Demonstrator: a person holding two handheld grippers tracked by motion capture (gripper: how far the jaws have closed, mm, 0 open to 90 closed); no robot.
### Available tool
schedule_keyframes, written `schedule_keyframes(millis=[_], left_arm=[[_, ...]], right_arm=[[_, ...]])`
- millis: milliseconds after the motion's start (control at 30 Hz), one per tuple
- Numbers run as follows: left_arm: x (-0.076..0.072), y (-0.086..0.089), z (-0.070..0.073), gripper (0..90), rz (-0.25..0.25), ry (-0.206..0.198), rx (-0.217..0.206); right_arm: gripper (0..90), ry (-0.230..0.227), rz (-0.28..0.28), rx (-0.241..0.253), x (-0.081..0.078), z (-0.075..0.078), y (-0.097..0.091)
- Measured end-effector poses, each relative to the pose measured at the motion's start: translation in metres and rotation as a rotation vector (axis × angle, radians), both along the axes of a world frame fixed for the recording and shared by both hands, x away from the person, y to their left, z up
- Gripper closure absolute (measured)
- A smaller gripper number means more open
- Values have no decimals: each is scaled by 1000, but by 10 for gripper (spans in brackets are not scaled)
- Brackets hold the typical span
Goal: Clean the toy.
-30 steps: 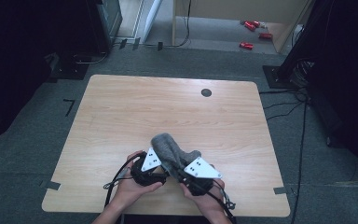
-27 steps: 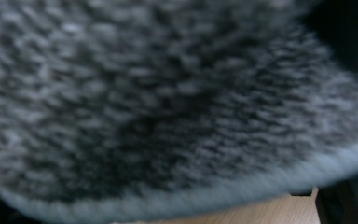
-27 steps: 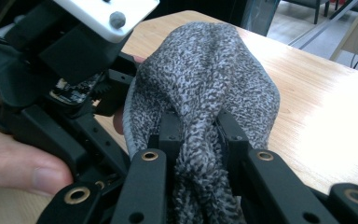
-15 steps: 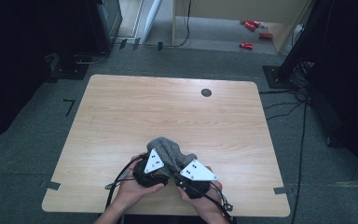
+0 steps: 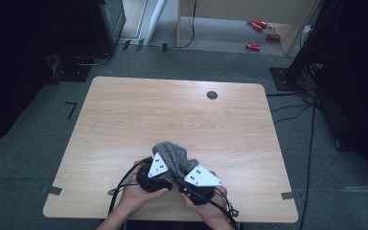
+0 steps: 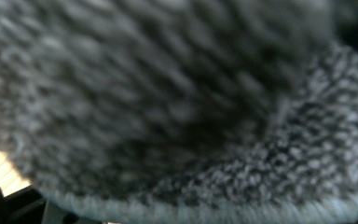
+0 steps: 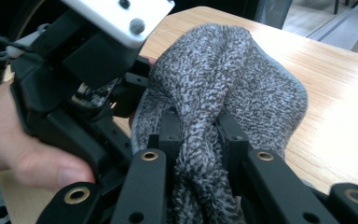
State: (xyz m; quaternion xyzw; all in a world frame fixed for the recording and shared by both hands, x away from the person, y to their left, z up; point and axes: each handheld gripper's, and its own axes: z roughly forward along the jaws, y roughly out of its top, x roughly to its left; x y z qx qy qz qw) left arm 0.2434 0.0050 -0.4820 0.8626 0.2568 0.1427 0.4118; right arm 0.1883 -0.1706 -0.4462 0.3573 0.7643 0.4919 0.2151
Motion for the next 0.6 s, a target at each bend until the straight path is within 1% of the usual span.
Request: schedule_keyframes(millis=[33, 100, 167, 200, 233, 300, 367, 400, 433, 467, 500, 567, 600], left_arm=[[0, 0, 0, 349, -1, -3, -1], [-1, 0, 1, 349, -7, -7, -1], [-2, 0, 2, 349, -3, -10, -8], [-2, 0, 2, 349, -2, -7, -12], [-2, 0, 2, 349, -4, -5, -11], [-3, -2, 1, 349, -9, -5, -6], [-4, -3, 1, 349, -9, -9, 3], [-4, -3, 0, 349, -4, -12, 3], [-4, -2, 1, 349, -3, -10, 1], [-3, -1, 1, 349, -4, -10, -1], [-4, -1, 1, 349, -4, -15, -2], [-3, -1, 1, 349, -5, -20, 9], [-3, 0, 0, 349, -4, -16, 1]], right_arm=[[763, 7, -5, 17, 2, 0, -3], [766, 33, -39, 61, 8, 1, -12], [767, 68, -62, 110, 13, 2, -23], [768, 77, -65, 114, 12, 3, -26], [768, 70, -55, 106, 11, 3, -25], [768, 66, -19, 91, 6, 3, -18], [766, 44, 9, 51, 1, 2, -6], [764, 30, 14, 30, -1, 1, -2], [763, 13, 14, 22, -1, 0, 0], [764, 13, 15, 32, 0, 0, -2], [764, 15, 4, 43, 2, -1, -5], [768, -5, -49, 33, 6, -2, -13], [769, 2, -72, 41, 8, -2, -18]])
